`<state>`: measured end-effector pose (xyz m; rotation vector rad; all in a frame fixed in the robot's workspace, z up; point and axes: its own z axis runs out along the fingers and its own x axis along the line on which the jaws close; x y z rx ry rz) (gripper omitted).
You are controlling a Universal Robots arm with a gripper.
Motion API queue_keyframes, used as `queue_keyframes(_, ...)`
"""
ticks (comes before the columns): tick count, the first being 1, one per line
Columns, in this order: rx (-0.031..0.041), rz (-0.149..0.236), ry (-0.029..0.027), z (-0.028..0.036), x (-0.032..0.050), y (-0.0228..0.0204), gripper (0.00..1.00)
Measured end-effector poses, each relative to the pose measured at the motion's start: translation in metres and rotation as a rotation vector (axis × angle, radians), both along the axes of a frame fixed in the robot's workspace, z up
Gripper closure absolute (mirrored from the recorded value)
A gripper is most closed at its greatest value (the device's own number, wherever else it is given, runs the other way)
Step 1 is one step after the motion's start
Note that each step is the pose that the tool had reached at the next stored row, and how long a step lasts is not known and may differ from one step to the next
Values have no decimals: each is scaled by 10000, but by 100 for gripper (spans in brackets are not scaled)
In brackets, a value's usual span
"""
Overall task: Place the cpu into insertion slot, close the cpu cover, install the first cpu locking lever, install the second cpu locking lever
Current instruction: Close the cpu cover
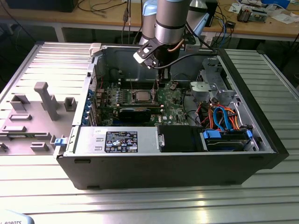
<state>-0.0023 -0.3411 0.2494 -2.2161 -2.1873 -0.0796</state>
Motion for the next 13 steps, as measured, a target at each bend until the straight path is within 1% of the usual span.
queue_keyframes(5, 0, 0, 0, 0, -16, 0, 89)
queue_keyframes(7, 0, 1, 0, 0, -36, 0, 89)
queue_keyframes(13, -1, -1, 0, 0, -49, 0, 89)
